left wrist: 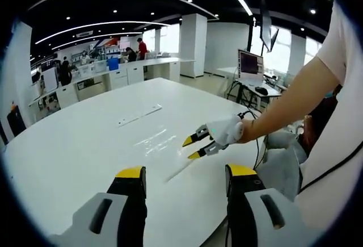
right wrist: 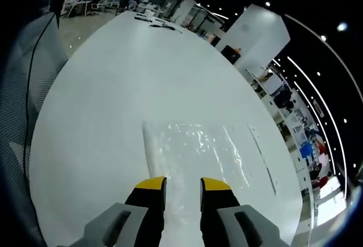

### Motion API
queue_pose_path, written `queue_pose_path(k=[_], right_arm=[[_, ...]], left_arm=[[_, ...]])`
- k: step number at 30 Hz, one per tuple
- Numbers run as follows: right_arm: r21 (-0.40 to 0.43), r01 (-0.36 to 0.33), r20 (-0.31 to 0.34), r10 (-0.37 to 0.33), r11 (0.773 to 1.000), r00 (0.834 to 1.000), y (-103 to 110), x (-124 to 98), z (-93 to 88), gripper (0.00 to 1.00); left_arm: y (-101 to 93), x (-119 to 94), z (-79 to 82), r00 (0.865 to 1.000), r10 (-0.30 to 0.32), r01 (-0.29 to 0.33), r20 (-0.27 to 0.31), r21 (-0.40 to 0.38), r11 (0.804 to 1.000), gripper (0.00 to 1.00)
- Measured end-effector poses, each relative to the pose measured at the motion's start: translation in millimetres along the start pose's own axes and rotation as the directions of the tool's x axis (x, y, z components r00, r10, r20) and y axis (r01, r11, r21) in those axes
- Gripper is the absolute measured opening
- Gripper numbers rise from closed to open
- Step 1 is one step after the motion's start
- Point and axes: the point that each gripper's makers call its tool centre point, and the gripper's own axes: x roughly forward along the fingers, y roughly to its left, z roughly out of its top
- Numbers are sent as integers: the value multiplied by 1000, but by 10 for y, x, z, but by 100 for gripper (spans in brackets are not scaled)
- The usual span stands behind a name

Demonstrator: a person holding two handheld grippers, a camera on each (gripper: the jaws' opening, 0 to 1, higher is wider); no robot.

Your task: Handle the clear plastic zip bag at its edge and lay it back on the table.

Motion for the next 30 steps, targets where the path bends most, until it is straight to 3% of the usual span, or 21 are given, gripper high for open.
queue_pose_path(k=[11,19,30], right_arm=[[95,33,37,-36,995,999,49,-230,26,23],[160,66,57,-76,985,995,-44,-410,51,26],[233,88,112,-116,969,987,-114,-654,241,33]], left_arm=[[-32,-7,17,1000,-2,2,13,0,1000,55],[-55,-27,13,1000,-2,2,22,-1,1000,55],[-64,-89,1,999,11,-10,38,-15,1000,55]])
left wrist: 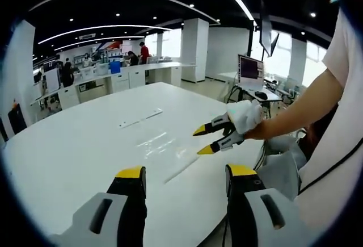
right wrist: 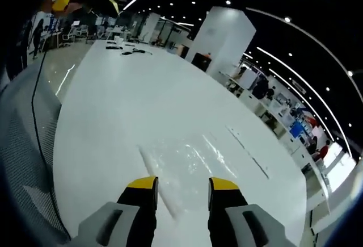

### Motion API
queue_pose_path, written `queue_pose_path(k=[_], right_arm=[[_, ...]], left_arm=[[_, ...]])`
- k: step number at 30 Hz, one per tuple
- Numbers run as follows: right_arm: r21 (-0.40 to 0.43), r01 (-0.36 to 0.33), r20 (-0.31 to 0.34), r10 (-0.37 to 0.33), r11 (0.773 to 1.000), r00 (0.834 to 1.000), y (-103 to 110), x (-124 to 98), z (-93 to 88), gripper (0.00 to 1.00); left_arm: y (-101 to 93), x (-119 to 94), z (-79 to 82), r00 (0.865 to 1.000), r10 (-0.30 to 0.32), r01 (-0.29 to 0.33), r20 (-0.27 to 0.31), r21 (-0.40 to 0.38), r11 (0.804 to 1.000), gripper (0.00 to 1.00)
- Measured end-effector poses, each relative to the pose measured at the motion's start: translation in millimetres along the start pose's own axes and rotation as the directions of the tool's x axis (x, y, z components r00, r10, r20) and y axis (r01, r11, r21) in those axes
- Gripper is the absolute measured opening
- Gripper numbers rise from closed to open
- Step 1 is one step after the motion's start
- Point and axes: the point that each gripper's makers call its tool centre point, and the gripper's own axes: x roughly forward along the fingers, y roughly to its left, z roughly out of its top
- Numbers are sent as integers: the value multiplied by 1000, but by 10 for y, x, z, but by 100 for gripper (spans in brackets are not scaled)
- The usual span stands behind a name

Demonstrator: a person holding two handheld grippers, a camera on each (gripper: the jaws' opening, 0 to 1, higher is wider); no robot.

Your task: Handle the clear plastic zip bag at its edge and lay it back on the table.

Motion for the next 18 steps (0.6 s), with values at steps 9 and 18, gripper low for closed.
queue_pose_path(k=[9,18], right_arm=[[68,14,63,-18,998,998,-22,-192,252,43],[134,21,105,-35,991,994,-46,-378,437,53]], left_arm=[[4,-36,-7,1000,7,-7,9,-3,1000,55],[-21,-62,-10,1000,10,-10,16,-2,1000,55]])
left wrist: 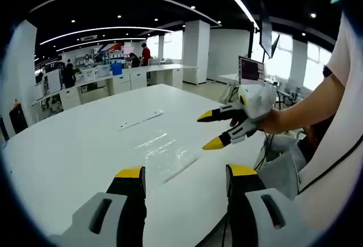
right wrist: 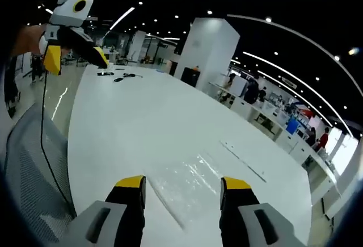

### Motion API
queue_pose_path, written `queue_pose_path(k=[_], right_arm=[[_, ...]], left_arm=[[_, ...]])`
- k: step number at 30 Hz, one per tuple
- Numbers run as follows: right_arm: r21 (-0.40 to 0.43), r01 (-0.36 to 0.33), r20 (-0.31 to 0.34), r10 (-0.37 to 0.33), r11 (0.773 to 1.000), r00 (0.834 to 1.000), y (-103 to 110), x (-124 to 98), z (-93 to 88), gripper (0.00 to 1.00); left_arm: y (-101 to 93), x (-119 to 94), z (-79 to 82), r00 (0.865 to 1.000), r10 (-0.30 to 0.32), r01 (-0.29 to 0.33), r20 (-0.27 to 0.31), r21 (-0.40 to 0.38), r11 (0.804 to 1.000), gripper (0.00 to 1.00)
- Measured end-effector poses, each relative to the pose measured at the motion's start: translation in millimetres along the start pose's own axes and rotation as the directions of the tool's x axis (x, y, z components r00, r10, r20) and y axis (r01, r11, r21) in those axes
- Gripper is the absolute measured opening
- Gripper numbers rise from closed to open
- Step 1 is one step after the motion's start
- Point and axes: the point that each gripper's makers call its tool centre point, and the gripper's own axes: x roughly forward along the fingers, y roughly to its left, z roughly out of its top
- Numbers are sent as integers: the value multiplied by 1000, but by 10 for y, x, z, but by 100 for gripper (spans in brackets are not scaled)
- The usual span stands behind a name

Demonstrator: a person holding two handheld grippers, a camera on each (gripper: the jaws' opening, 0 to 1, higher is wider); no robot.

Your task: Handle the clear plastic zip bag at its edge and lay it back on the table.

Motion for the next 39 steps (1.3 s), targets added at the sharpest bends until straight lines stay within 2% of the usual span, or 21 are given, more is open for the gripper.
queue_pose_path(k=[9,21,28,39], right_arm=[[50,-10,30,9,999,1000,51,-106,176,60],[109,-13,51,8,994,999,72,-217,297,69],[164,-19,61,9,986,998,116,-313,393,78],[237,-18,95,-4,971,996,87,-449,497,87]], left_arm=[[-4,-33,-25,1000,6,-6,1,-4,1000,56],[2,-13,-17,1000,6,-6,4,-3,1000,56],[25,-5,-40,1000,10,-10,5,-7,1000,57],[88,-40,-89,999,32,-32,11,-20,999,59]])
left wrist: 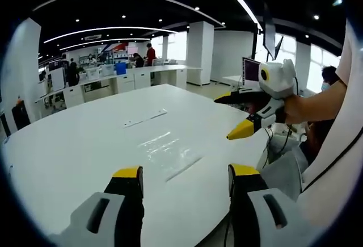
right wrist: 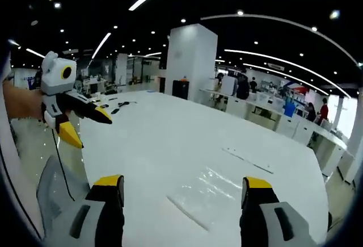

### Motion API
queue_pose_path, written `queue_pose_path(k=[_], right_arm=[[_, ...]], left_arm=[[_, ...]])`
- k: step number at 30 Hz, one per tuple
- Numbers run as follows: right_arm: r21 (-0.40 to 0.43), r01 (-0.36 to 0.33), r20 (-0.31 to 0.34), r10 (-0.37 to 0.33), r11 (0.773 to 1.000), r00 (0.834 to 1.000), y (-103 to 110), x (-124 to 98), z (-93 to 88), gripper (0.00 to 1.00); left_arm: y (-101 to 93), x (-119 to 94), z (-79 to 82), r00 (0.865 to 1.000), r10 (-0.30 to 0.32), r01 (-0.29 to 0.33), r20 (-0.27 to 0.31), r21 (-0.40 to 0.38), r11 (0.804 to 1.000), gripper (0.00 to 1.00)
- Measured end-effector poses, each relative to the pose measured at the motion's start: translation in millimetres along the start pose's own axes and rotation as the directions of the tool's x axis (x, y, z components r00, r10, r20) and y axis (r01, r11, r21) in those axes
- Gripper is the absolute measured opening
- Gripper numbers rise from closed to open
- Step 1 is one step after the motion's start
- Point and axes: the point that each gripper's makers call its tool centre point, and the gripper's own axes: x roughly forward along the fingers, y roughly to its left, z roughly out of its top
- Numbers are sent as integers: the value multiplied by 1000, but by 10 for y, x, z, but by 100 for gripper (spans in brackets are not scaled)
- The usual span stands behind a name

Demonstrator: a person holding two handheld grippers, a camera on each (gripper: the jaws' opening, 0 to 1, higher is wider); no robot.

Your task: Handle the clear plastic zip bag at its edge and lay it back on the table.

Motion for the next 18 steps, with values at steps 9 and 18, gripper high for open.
queue_pose_path(k=[9,18], right_arm=[[69,-13,20,12,998,1000,27,-50,47,97],[111,-14,28,11,994,1000,45,-86,-9,100]], left_arm=[[61,-26,-4,999,34,-34,23,-23,999,66],[96,-22,-68,998,55,-54,19,-42,998,69]])
